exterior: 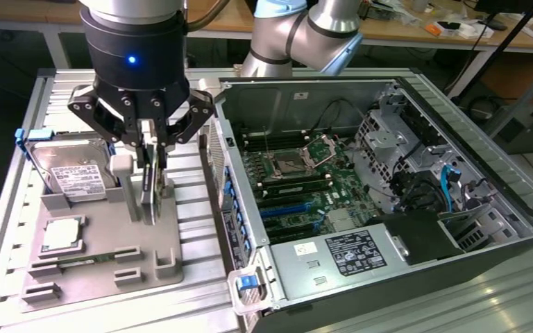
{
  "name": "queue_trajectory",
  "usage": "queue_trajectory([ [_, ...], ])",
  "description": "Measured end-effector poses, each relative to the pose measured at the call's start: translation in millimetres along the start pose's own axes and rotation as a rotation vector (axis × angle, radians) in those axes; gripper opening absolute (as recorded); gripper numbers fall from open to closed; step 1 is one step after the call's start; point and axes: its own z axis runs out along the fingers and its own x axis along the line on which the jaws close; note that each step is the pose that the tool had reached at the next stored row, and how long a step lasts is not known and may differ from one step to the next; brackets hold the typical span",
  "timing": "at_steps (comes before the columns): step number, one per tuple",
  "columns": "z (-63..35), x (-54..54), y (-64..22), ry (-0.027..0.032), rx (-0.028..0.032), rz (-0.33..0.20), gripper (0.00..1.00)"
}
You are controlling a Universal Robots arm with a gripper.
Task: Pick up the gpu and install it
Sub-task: 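Pick up the gpu and move the gpu toward the slot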
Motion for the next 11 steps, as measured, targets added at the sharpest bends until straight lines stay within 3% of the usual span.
queue_trajectory([
  [11, -4.2, 0.1, 0.0, -0.0003, 0.0029, 0.005, 0.27],
])
